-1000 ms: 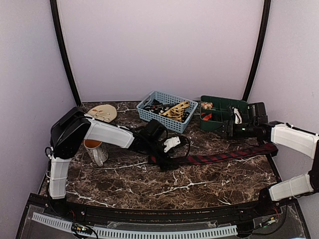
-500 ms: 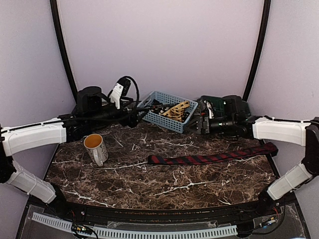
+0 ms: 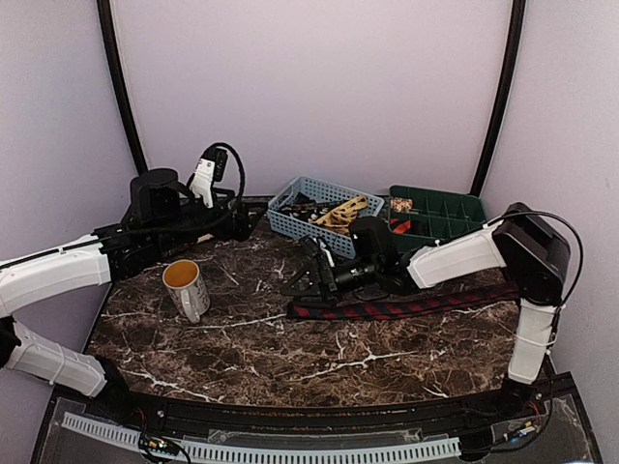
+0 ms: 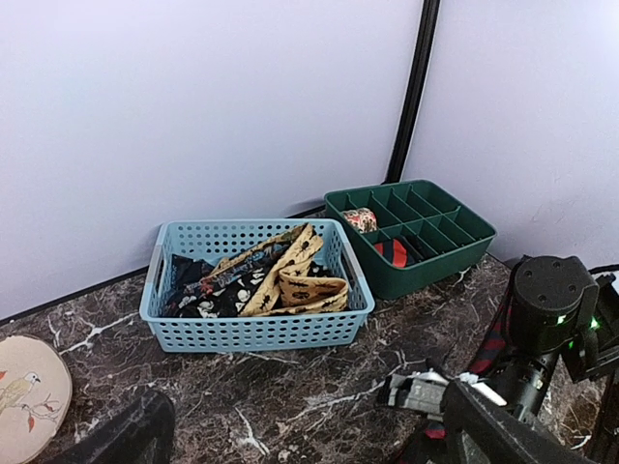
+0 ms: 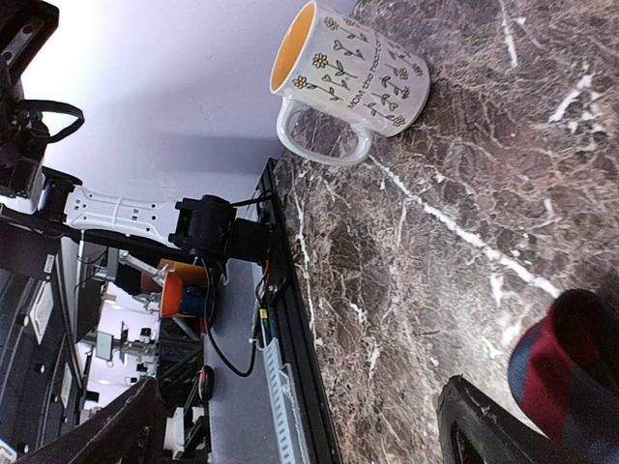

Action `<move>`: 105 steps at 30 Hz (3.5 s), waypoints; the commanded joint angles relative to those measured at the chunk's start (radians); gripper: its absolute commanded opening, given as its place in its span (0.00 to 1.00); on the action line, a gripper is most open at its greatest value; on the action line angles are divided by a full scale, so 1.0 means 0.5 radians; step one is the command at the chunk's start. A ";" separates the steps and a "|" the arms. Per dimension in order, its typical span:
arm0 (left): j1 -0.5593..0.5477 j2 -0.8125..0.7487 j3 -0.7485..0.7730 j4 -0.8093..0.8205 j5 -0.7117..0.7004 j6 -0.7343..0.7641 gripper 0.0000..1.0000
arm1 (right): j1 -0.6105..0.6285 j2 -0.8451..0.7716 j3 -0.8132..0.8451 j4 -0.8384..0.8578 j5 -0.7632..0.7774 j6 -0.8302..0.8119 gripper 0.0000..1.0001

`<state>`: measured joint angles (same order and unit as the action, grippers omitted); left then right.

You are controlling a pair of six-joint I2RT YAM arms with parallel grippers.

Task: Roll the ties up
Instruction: Smooth out the tie at the center of the board, then roll the tie at the center of the board.

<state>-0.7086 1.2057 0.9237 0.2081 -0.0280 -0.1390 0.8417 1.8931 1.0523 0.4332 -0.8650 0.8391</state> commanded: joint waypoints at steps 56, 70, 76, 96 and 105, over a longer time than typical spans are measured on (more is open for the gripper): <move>0.037 0.439 0.009 -0.124 0.762 0.009 0.81 | -0.324 0.309 -0.258 0.447 -0.063 0.445 0.82; 0.027 0.743 -0.210 -0.076 0.701 -0.687 0.37 | -0.330 -0.130 -0.058 -0.512 0.247 -0.331 0.41; 0.001 0.918 -0.179 -0.062 0.658 -0.898 0.33 | -0.283 -0.006 0.060 -0.604 0.241 -0.402 0.21; -0.077 1.218 -0.057 -0.153 0.492 -1.047 0.21 | -0.140 0.321 0.381 -0.806 0.298 -0.556 0.11; -0.079 1.084 -0.085 -0.173 0.433 -1.012 0.00 | -0.139 0.494 0.352 -0.929 0.430 -0.678 0.07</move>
<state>-0.7444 1.8065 0.8806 0.1547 0.2192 -0.6582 0.7650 2.1101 1.2293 -0.0025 -0.6933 0.5385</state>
